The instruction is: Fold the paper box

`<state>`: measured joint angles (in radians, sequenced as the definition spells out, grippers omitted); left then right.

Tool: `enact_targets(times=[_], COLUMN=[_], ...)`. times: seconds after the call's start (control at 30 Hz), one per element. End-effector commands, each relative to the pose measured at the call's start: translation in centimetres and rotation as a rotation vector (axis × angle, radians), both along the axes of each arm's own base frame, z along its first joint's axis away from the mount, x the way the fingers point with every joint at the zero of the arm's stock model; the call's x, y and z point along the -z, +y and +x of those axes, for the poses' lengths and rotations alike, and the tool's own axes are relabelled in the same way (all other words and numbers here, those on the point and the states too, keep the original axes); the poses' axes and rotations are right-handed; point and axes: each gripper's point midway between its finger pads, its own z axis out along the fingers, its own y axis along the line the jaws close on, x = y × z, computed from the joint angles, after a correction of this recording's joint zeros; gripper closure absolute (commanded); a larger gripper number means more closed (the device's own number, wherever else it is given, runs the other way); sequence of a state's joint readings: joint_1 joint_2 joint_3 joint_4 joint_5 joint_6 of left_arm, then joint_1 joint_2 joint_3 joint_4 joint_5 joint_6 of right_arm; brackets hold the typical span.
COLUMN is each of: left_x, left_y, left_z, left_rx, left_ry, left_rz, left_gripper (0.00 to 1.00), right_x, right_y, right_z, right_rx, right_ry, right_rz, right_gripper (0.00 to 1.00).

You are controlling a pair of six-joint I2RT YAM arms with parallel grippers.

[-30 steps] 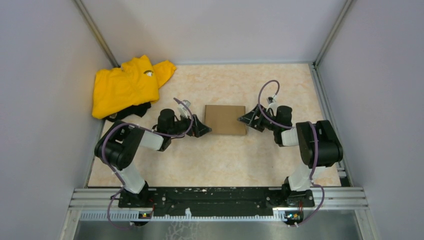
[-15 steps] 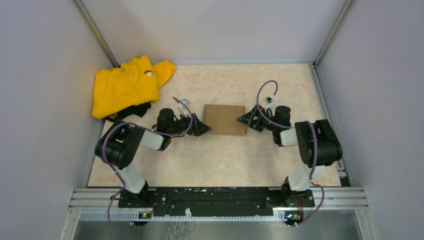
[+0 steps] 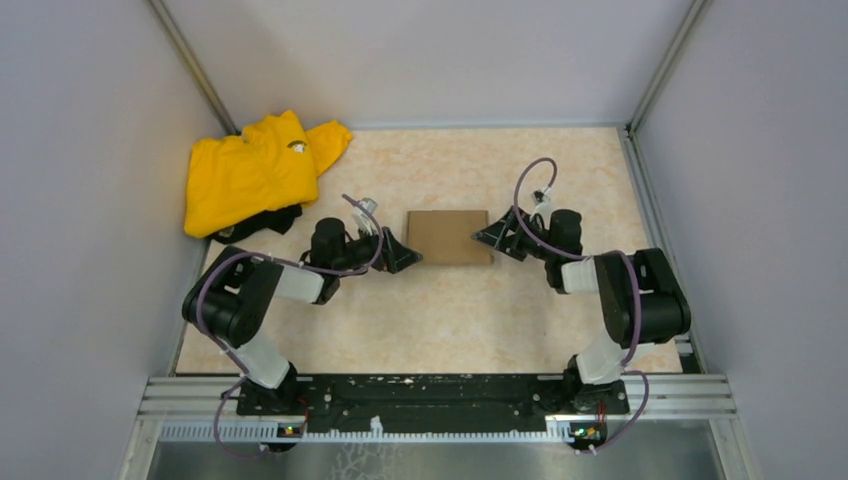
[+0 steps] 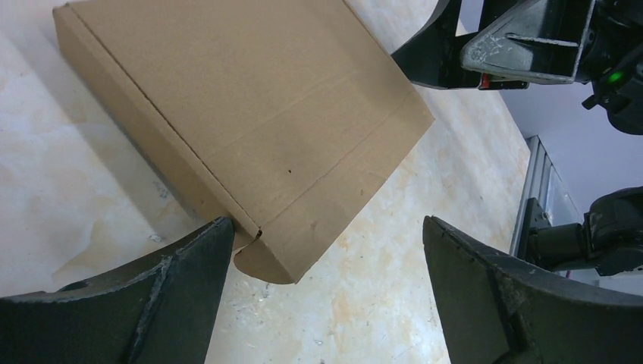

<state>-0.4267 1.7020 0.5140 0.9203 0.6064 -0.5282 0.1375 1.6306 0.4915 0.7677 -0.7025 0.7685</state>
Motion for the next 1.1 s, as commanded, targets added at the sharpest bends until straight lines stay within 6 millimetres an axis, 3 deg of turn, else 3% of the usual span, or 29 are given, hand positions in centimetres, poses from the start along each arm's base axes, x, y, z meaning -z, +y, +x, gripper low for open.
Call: enact_targets(times=[0.0, 0.4, 0.6, 0.8, 1.07], left_x=[-3.3, -8.9, -10.4, -9.5, -7.8], left_y=[-1.2, -1.2, -1.0, -0.7, -0.6], left_z=[-1.7, -4.8, -5.7, -5.9, -4.9], left_rx=[0.067, 0.057, 0.042, 0.024, -0.006], left_ry=[-0.070, -0.138, -0.142, -0.111, -0.096], left_rz=[-0.050, -0.041, -0.029, -0.012, 0.024], left_gripper=[0.01, 0.01, 0.01, 0.01, 0.01], right_x=[-3.9, -7.6, -9.2, -9.6, -8.5], right_y=[1.8, 2.0, 1.6, 1.5, 1.3], right_z=[-1.0, -4.3, -5.9, -6.4, -6.2], right_rx=[-0.073, -0.076, -0.061, -0.057, -0.046], right_ry=[-0.109, -0.155, -0.172, -0.174, -0.155], right_rz=[0.026, -0.011, -0.016, -0.017, -0.031], right_gripper=[0.01, 0.01, 0.01, 0.01, 0.01])
